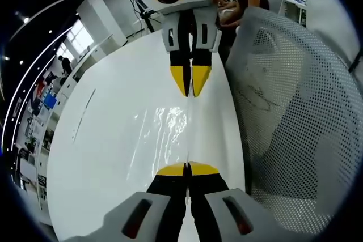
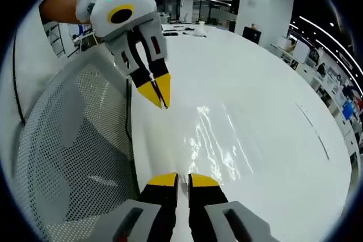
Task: Open the resealable bag by pulling the two sides of the seal apart until the entire bag opening is separated and visibly accessible.
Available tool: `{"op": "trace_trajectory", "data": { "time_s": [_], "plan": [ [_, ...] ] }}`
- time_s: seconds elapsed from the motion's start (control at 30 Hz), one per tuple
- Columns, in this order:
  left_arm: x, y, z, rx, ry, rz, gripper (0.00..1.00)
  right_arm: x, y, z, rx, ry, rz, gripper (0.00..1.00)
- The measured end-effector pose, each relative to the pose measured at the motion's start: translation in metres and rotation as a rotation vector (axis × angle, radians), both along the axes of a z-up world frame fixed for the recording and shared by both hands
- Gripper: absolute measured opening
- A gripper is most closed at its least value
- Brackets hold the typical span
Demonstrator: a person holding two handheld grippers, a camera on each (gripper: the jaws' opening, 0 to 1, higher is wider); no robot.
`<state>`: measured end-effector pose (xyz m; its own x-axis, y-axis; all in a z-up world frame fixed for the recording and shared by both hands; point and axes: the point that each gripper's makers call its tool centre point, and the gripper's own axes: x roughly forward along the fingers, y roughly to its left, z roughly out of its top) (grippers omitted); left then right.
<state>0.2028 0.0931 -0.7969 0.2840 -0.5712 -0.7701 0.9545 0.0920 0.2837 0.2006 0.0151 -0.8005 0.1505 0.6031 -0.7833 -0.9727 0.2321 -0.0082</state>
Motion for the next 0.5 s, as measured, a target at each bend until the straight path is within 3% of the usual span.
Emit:
{"op": "trace_trajectory", "data": {
  "time_s": [0.13, 0.5],
  "plan": [
    [0.002, 0.005, 0.001, -0.009, -0.005, -0.017, 0.00, 0.001, 0.009, 0.008, 0.031, 0.034, -0.034, 0.03],
    [0.007, 0.004, 0.005, -0.035, -0.027, -0.065, 0.00, 0.012, 0.019, 0.016, 0.035, 0.038, -0.108, 0.03]
  ]
}}
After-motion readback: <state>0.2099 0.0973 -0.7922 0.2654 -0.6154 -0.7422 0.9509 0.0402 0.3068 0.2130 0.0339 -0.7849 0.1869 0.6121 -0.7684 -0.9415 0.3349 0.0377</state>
